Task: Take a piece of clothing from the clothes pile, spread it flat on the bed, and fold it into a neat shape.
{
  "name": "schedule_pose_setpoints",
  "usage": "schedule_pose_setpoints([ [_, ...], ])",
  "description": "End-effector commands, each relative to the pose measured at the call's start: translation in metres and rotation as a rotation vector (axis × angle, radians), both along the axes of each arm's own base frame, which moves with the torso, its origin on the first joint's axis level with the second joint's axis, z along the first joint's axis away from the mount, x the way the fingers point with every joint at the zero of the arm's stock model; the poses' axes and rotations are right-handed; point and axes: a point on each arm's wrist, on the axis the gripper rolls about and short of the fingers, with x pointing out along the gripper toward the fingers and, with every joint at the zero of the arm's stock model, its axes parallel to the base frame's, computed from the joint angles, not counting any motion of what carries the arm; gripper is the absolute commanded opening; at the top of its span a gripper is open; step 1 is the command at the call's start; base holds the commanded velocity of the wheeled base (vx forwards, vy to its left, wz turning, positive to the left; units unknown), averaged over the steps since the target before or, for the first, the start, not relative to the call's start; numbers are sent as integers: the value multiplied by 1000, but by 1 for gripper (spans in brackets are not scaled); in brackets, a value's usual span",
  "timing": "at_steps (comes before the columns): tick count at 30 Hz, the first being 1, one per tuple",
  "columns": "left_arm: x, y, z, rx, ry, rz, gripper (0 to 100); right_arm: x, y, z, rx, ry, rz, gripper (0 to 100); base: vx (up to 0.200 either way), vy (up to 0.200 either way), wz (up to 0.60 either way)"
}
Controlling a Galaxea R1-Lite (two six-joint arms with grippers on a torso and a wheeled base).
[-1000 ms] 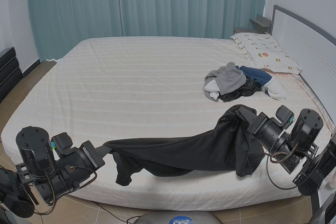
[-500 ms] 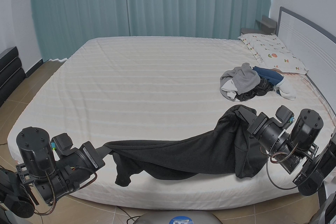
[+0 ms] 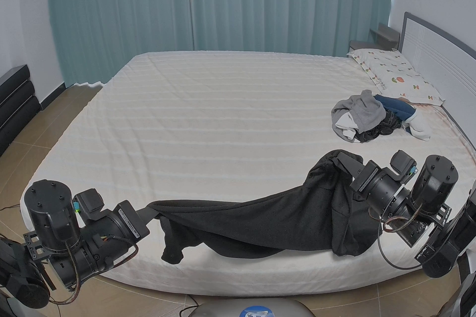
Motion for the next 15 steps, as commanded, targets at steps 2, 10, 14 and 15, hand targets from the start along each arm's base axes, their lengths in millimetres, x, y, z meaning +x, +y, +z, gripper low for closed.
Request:
schedule_pose_setpoints([
  [2,0,0,-1,2,4,1,0,-1,0,0,2,-5,3,0,0,0,0],
  [10,0,0,-1,2,4,0,0,-10,-3,-2,-10,11,21,0,0,0,0],
  [14,0,0,-1,1,4,-2,0,-22,-5,3,-11,0,68,0,-200,0,0],
  [15,-1,1,0,0,3,-2,0,-24,-6,5,-7,-8,76,0,-200,0,0],
])
